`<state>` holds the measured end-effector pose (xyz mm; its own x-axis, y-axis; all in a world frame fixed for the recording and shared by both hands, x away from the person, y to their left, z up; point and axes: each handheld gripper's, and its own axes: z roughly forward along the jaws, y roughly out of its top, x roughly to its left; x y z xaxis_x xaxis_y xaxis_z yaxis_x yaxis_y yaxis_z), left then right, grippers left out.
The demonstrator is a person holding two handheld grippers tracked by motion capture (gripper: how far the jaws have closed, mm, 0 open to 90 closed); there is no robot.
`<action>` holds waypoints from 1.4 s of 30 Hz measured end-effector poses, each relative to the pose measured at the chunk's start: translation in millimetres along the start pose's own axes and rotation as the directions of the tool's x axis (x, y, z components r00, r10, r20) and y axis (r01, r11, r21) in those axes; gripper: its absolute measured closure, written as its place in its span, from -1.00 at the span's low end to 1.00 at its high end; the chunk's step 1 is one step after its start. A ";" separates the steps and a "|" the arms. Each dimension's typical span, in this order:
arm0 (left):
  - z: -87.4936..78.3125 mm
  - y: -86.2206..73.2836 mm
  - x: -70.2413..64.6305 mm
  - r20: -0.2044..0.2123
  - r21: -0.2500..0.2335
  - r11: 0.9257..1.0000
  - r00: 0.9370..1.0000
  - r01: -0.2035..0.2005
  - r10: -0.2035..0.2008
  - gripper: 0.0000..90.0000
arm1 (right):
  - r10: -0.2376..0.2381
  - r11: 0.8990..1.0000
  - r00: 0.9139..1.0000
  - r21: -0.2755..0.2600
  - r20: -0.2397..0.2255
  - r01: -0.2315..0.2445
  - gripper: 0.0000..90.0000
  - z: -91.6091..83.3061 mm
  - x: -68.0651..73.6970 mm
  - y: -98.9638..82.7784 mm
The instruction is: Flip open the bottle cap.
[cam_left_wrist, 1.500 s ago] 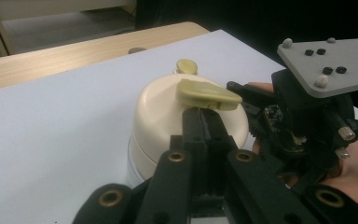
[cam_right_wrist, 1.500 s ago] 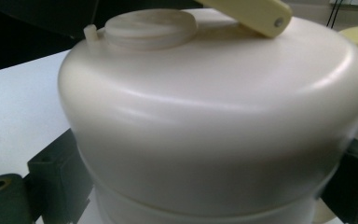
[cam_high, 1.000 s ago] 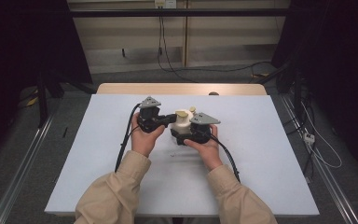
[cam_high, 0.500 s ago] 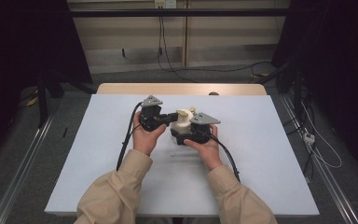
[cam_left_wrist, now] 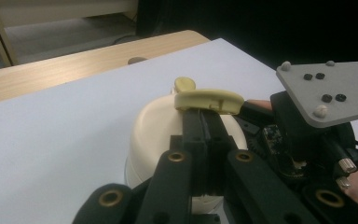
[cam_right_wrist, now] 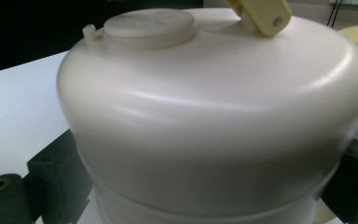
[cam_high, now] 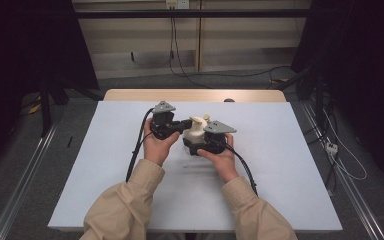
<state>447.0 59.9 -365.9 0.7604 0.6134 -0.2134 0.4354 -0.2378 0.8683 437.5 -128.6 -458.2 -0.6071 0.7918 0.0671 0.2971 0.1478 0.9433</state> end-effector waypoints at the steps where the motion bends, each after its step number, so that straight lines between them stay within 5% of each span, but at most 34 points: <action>1: 0.2 0.1 0.0 -0.001 0.000 1.000 1.000 0.001 -0.001 1.00 | 0.000 1.000 1.000 0.000 0.000 0.000 -0.88 0.0 0.0 0.0; 42: 10.6 11.6 0.1 -0.007 -0.006 1.000 1.000 -0.009 0.008 1.00 | 0.005 1.000 1.000 -0.002 0.001 -0.005 -0.88 0.0 0.2 -0.2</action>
<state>457.2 49.2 -360.7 0.7609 0.6163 -0.2031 0.4262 -0.2387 0.8726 437.3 -128.5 -458.4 -0.6047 0.7932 0.0715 0.2990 0.1429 0.9435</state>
